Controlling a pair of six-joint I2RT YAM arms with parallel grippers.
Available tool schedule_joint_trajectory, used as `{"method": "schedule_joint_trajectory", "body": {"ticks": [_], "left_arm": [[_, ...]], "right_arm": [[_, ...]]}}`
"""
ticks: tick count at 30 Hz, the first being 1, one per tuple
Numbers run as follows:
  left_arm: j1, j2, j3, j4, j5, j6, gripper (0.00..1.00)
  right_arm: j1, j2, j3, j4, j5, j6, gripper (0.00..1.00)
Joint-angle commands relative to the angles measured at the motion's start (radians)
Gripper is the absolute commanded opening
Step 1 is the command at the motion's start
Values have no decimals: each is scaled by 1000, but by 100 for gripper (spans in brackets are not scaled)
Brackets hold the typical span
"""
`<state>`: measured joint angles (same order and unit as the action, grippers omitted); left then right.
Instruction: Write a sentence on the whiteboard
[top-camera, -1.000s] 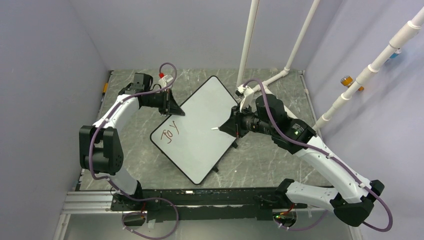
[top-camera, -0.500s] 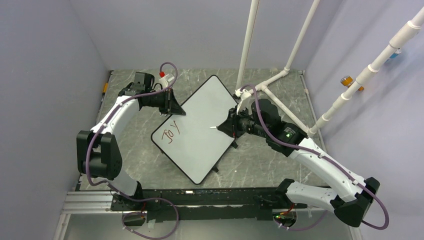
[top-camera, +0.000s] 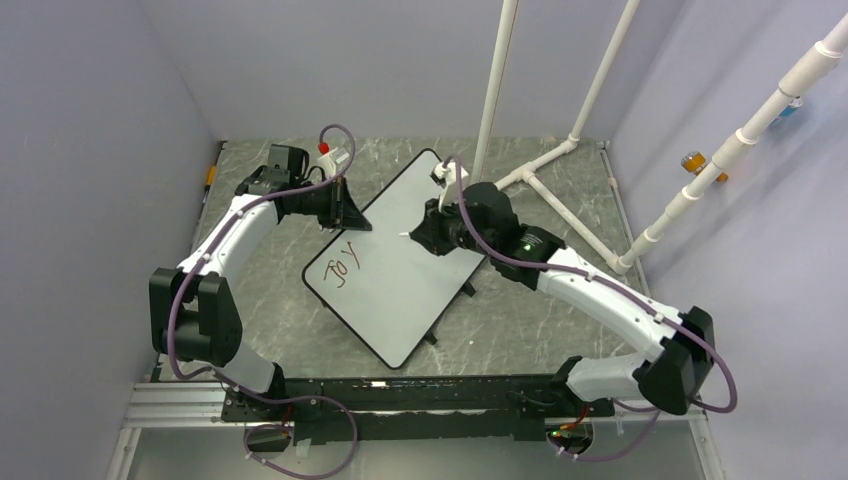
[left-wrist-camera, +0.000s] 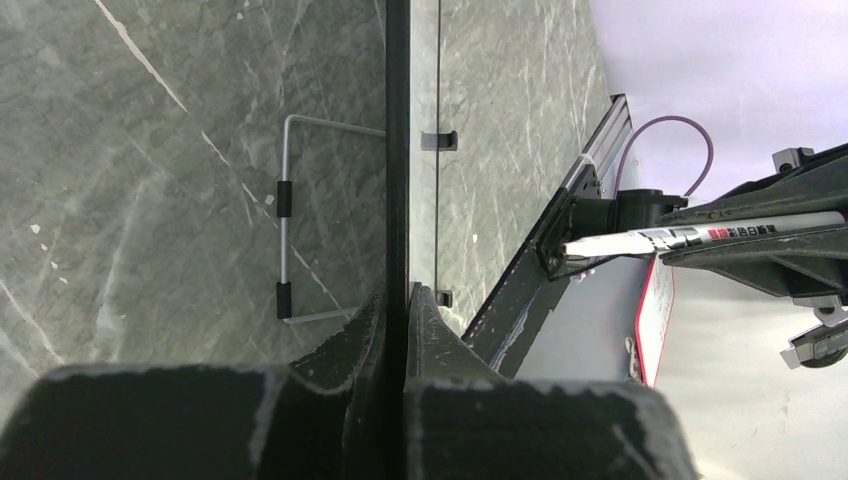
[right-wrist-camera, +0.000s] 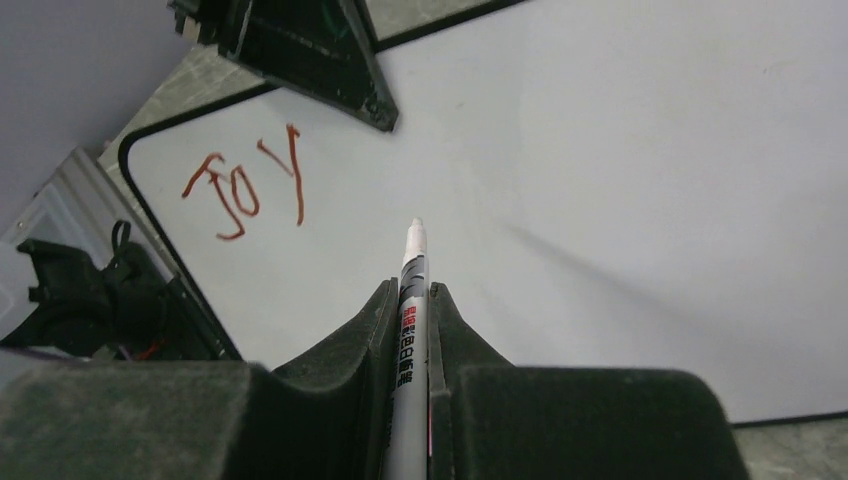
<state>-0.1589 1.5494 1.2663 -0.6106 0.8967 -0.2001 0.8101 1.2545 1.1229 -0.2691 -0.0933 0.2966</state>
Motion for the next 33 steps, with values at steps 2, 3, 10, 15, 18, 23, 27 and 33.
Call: {"method": "schedule_joint_trajectory", "body": {"ticks": [2,3,10,15,18,23,27,33], "left_arm": [[-1,-55,3,75,-75,53,0],[-3,-57,2,76,-74,55,0],[-7,-65,0,79,-70,54,0],[-8,-66,0,75,-72,58,0],[-10,-63,0,73,-70,60,0],[-11,-60,3,70,-72,62,0],[-11,-61,4,69,-71,62,0],[-11,-61,5,70,-71,63,0]], "right_arm": [[10,78,116,101,77,-36,0],[9,93,128,104,79,-39,0],[11,202,212,108,111,-63,0],[11,266,257,112,115,-70,0],[11,298,279,110,106,-74,0],[18,317,284,105,98,-79,0],[30,316,266,100,64,-80,0],[60,307,214,95,73,-78,0]]}}
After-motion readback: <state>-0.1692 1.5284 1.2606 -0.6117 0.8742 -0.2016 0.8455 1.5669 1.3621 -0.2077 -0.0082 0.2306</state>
